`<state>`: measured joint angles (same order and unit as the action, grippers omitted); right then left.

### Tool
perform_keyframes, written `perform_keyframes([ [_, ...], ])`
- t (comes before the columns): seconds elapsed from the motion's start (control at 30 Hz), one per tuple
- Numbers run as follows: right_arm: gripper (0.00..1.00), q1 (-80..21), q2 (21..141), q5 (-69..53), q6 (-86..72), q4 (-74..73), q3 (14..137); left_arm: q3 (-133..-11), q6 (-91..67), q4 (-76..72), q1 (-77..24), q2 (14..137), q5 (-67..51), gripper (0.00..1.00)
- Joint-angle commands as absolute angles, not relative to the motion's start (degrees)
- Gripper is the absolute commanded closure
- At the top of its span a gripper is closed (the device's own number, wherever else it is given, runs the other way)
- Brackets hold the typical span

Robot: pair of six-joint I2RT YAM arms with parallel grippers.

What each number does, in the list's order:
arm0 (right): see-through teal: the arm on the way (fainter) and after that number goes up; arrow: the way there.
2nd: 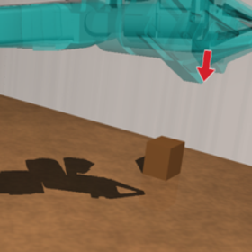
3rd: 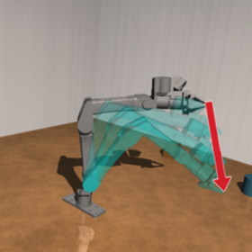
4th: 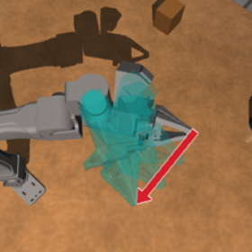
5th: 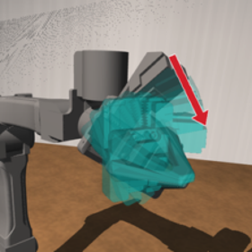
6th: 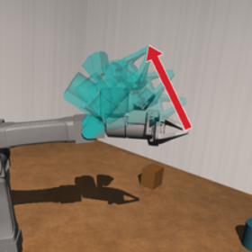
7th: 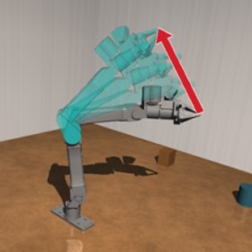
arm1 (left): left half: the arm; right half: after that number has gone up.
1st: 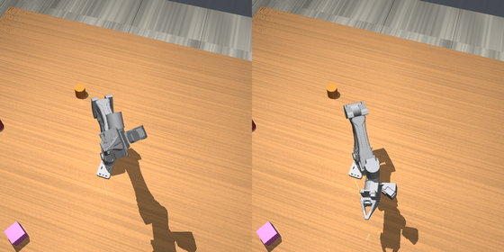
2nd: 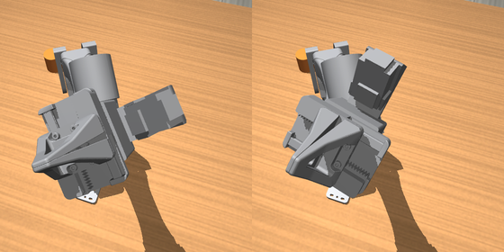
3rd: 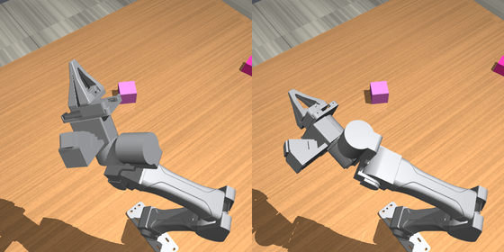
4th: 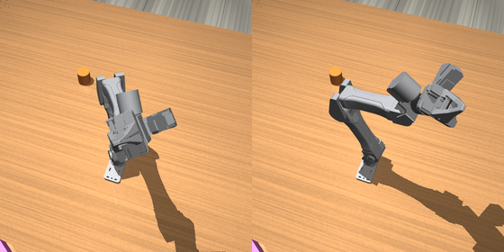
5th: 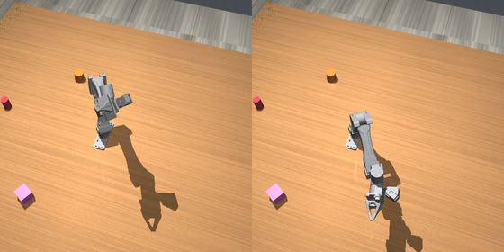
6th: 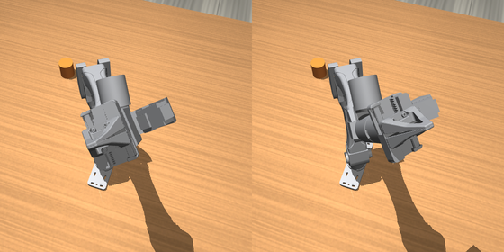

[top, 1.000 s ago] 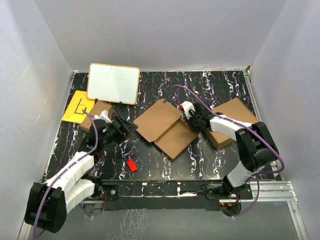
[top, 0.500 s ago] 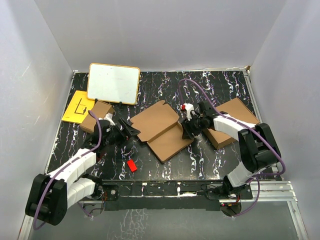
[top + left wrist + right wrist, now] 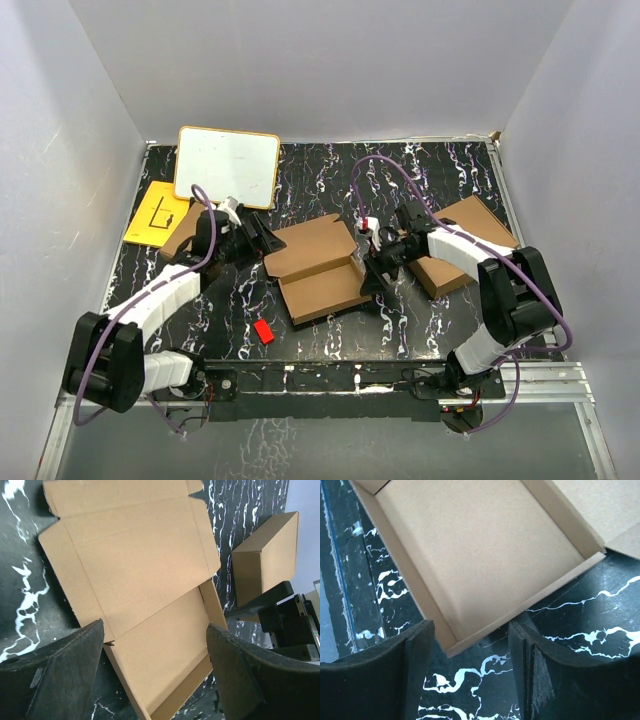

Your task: Fold the paper box

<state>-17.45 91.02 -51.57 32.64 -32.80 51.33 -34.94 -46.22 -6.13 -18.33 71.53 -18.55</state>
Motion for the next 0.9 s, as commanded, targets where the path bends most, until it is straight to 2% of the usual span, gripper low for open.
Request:
perform_keyframes([
  [0.0, 0.34, -15.85, 86.88, -57.32, 42.38, -37.75, 53.34, -39.82, -36.63, 7.07, -18.62, 64.79, -13.65, 0.19],
  [0.13, 0.31, -14.06, 84.49, -58.02, 45.84, -38.32, 52.68, -39.83, -38.16, 16.5, -18.62, 58.01, -12.29, 0.2],
  [0.3, 0.31, -11.76, 82.44, -61.12, 48.94, -37.58, 51.37, -37.16, -48.81, 26.91, -19.32, 48.04, -13.83, 0.23],
  [0.43, 0.31, -11.08, 81.61, -59.46, 45.8, -34.61, 50.64, -37.33, -53.69, 37.58, -21.38, 41.34, -10.09, 0.28],
  [0.6, 0.31, -10.81, 81.72, -58.23, 44.11, -33.39, 50.69, -37.21, -58.03, 48.21, -23.44, 39.79, -6.52, 0.3],
  [0.87, 0.31, -10.48, 79.98, -56.49, 41.3, -30.26, 49.58, -35.66, -65.74, 49.87, -30.75, 41.23, -1.76, 0.29],
])
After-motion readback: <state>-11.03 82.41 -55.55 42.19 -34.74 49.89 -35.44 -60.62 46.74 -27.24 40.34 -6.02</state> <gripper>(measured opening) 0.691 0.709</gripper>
